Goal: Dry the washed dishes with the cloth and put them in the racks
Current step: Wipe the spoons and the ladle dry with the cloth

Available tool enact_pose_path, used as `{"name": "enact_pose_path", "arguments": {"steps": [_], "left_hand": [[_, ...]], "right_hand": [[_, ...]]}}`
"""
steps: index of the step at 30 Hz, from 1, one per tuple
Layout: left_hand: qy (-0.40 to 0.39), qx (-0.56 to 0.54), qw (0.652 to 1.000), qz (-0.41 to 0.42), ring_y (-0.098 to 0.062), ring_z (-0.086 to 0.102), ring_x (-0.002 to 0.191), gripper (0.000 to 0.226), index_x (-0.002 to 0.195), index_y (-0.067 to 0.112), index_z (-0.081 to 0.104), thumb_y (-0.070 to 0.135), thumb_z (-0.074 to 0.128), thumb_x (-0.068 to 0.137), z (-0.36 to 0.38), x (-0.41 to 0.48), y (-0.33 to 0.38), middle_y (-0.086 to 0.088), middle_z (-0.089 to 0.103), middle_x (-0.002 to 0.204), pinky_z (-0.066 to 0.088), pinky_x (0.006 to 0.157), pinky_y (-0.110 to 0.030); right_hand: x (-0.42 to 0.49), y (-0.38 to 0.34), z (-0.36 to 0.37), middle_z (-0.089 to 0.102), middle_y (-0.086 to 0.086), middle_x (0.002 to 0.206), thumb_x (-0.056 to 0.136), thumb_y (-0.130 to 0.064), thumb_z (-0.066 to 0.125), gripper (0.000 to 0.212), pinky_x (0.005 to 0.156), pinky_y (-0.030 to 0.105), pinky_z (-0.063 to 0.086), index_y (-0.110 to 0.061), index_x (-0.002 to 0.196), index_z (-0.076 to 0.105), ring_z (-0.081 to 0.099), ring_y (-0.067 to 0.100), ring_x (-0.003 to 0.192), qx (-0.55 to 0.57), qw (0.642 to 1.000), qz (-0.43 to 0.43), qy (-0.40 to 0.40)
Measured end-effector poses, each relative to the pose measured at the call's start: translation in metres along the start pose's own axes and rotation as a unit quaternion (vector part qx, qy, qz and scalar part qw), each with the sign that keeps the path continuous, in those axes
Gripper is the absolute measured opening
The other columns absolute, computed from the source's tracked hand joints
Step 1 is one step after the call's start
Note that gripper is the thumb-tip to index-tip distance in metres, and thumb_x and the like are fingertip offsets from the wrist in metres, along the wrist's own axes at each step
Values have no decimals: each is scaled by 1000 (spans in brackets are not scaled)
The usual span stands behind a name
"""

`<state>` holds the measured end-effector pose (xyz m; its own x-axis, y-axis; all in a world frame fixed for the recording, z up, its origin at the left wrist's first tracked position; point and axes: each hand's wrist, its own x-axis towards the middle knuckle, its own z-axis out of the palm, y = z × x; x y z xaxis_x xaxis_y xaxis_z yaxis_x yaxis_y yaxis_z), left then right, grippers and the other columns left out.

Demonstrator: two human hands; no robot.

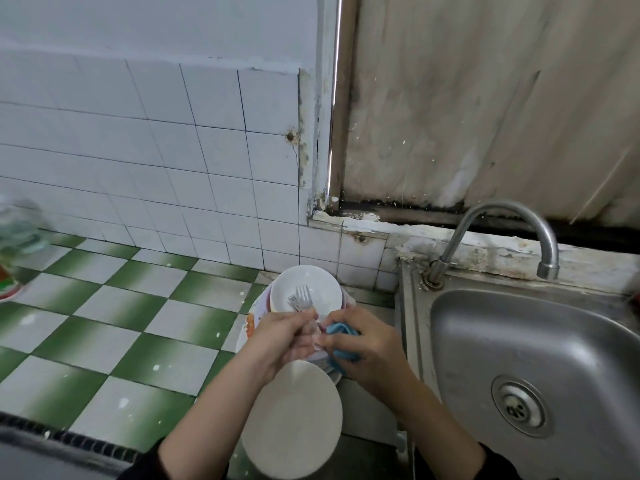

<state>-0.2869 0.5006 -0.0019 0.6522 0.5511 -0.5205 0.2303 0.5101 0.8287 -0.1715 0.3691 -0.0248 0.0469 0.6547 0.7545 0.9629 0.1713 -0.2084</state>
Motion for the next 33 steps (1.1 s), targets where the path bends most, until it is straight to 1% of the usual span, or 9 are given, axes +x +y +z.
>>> {"name": "enact_pose_path", "arguments": {"steps": [4, 7, 10, 13, 15, 19, 23, 29, 33], "left_hand": [[-12, -70, 997, 34, -26, 73, 72, 29, 113, 0, 64, -6, 65, 84, 5, -8, 9, -18, 74, 89, 60, 58, -35], [11, -77, 992, 97, -26, 73, 73, 37, 111, 14, 65, -7, 66, 81, 7, -17, 18, -18, 74, 89, 58, 54, -30], [24, -37, 987, 155, -21, 72, 66, 41, 116, 22, 64, -5, 64, 85, 9, -24, 25, -19, 73, 84, 54, 53, -24], [37, 57, 977, 202, -16, 68, 67, 42, 126, 31, 60, 4, 59, 93, 11, -26, 25, -8, 75, 80, 55, 66, -35], [40, 84, 969, 228, -13, 65, 66, 43, 129, 31, 58, 6, 57, 95, 16, -28, 25, -4, 74, 77, 55, 70, -44], [31, 84, 962, 257, -1, 52, 47, 45, 133, 23, 52, -3, 51, 96, 27, -34, 28, 0, 66, 62, 47, 49, -17], [-29, 158, 957, 242, -1, 64, 76, 54, 133, 24, 57, -10, 37, 96, 29, -40, 28, 2, 71, 94, 50, 59, -14], [-62, 171, 952, 246, -11, 27, 52, 45, 100, 22, 70, -9, 38, 97, 8, -41, 42, -1, 35, 59, 27, 41, -16], [-92, 153, 959, 221, -4, 30, 46, 46, 121, 22, 61, -10, 39, 98, 0, -49, 44, 7, 41, 56, 26, 42, -14]], "right_hand": [[-12, 0, -2, 67, -2, 105, 82, -31, 71, 22, 74, 22, 54, -28, 102, 63, 61, 9, 96, 17, 999, 7, -42], [-7, -13, -14, 59, -9, 108, 74, -29, 81, 44, 79, 11, 51, -30, 106, 50, 58, -4, 99, 172, 950, 261, 16], [14, -11, -24, 63, 1, 101, 63, -36, 82, 47, 83, 29, 57, -20, 97, 54, 64, 10, 100, 304, 759, 550, 170], [38, 7, -36, 68, 13, 108, 64, -43, 74, 54, 97, 52, 50, -9, 104, 63, 64, 32, 106, 507, 518, 654, 216], [51, 7, -41, 67, 16, 112, 70, -38, 71, 50, 103, 54, 45, -6, 108, 64, 61, 33, 111, 582, 466, 640, 186], [62, -7, -34, 68, 20, 104, 69, -21, 75, 45, 85, 44, 56, -3, 109, 65, 67, 29, 91, 601, 539, 575, 130], [70, -20, -19, 75, 12, 95, 64, -13, 84, 47, 70, 33, 58, -2, 107, 69, 71, 28, 89, 463, 690, 553, 65], [92, -26, -16, 74, 5, 97, 64, -11, 85, 49, 78, 34, 60, -6, 110, 68, 72, 23, 92, 431, 723, 519, 151], [110, -22, -26, 69, -6, 101, 73, -12, 82, 36, 78, 27, 58, -31, 98, 65, 67, 10, 90, 430, 684, 519, 279]]}}
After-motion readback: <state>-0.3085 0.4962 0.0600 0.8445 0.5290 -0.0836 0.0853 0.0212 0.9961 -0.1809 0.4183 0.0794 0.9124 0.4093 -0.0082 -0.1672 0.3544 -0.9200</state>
